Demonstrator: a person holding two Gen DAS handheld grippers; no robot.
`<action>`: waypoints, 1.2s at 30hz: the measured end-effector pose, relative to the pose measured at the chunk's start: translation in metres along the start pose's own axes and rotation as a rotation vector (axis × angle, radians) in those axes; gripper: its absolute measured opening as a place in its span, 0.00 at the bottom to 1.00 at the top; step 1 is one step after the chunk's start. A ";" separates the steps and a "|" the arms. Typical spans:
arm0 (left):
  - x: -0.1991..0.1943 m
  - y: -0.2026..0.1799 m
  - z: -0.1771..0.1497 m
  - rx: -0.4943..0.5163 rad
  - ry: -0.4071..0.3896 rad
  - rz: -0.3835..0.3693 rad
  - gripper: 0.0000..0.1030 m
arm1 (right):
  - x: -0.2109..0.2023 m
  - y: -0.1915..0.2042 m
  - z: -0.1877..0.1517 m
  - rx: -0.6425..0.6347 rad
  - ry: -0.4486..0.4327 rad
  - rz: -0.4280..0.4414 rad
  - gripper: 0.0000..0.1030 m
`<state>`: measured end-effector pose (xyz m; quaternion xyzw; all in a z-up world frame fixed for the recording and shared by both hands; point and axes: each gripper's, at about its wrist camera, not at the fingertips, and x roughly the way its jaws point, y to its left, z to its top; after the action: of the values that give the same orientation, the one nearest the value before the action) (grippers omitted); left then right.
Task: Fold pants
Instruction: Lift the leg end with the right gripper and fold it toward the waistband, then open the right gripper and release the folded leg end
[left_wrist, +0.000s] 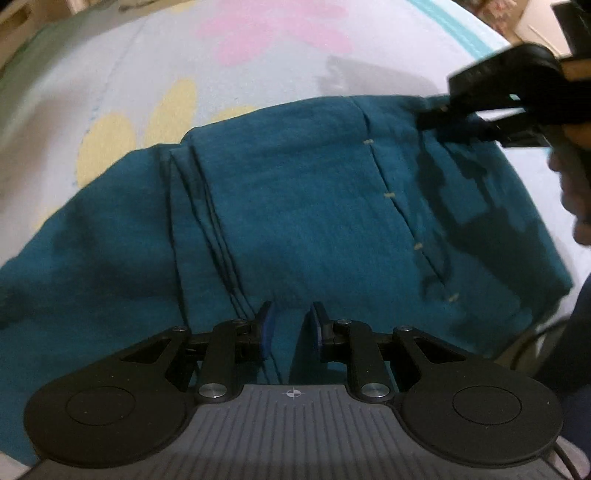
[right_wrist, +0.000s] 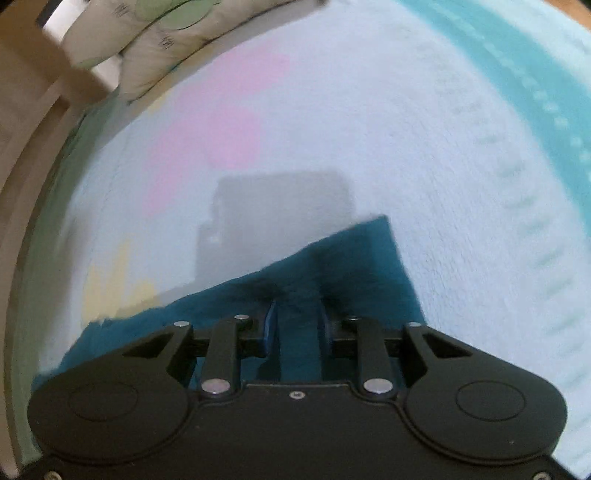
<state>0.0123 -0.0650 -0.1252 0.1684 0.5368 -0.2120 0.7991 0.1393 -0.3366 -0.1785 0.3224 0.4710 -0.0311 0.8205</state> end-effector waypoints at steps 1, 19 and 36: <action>-0.001 -0.001 -0.003 -0.003 -0.007 0.005 0.21 | 0.001 -0.002 -0.001 0.001 -0.019 0.014 0.26; -0.017 0.049 -0.044 -0.296 0.065 -0.073 0.20 | -0.036 -0.019 -0.011 0.046 -0.122 0.150 0.32; -0.073 0.096 -0.045 -0.431 -0.027 -0.016 0.20 | -0.056 0.087 -0.119 -0.304 0.169 0.384 0.39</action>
<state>0.0020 0.0510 -0.0701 -0.0135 0.5602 -0.1008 0.8221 0.0492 -0.2158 -0.1317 0.2804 0.4672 0.2232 0.8082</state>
